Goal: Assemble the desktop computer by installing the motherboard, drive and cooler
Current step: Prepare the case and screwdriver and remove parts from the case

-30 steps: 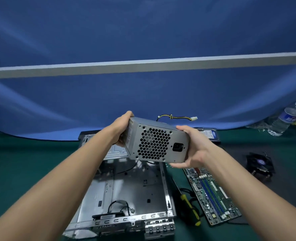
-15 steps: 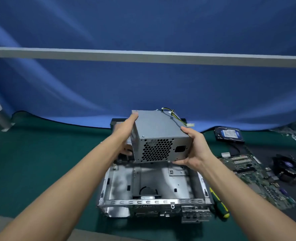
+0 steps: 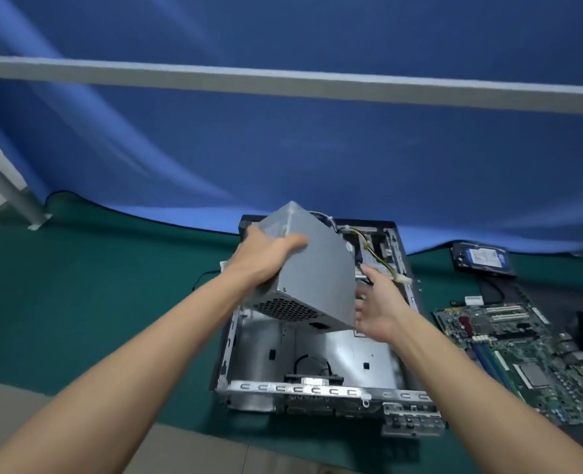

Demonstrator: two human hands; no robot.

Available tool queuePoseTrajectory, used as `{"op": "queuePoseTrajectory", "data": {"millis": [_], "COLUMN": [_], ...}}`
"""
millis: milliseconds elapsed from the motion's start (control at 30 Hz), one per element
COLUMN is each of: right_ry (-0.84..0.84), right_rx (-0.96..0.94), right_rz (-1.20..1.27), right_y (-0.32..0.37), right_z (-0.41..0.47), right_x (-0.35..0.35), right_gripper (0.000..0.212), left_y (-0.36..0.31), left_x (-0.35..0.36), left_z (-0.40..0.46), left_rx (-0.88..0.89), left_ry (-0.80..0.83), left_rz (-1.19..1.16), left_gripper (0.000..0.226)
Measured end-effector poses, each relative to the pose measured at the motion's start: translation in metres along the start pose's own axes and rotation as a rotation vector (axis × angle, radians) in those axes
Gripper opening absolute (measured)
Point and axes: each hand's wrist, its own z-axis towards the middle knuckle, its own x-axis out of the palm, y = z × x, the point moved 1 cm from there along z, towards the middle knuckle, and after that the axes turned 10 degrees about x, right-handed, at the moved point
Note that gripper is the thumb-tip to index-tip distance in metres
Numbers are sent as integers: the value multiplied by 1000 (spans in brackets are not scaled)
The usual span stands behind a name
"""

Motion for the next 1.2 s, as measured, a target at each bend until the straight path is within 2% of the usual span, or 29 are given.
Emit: {"op": "queuePoseTrajectory", "data": {"millis": [67, 133, 233, 300, 400, 500, 667, 867, 1000, 1200], "right_ry": [28, 23, -52, -86, -44, 24, 19, 64, 75, 109], "right_rx": [74, 104, 61, 32, 19, 14, -10, 59, 91, 119], "right_rz": [-72, -131, -269, -357, -432, -435, -563, -549, -559, -541], "right_y": [-8, -18, -22, -20, -19, -25, -33, -43, -45, -38], "right_z": [8, 18, 29, 34, 45, 55, 72, 87, 98, 102], "right_x": [6, 11, 14, 14, 18, 26, 34, 36, 33, 30], "right_gripper": [56, 47, 33, 33, 38, 44, 52, 18, 19, 23], "left_y": [-4, -2, 9, 19, 33, 41, 51, 64, 70, 79], "left_x": [1, 3, 11, 18, 27, 30, 42, 60, 71, 77], "left_z": [-2, -2, -5, -8, -9, -6, -6, -7, -3, 11], "left_rx": [13, -4, -3, 3, -38, -119, -155, -145, -115, -189], "left_ry": [27, 52, 63, 52, 55, 59, 58, 141, 181, 188], "left_rz": [248, 409, 581, 707, 857, 942, 1037, 1178, 1310, 1377], "left_gripper": [87, 81, 85, 89, 95, 103, 104, 93, 86, 86]}}
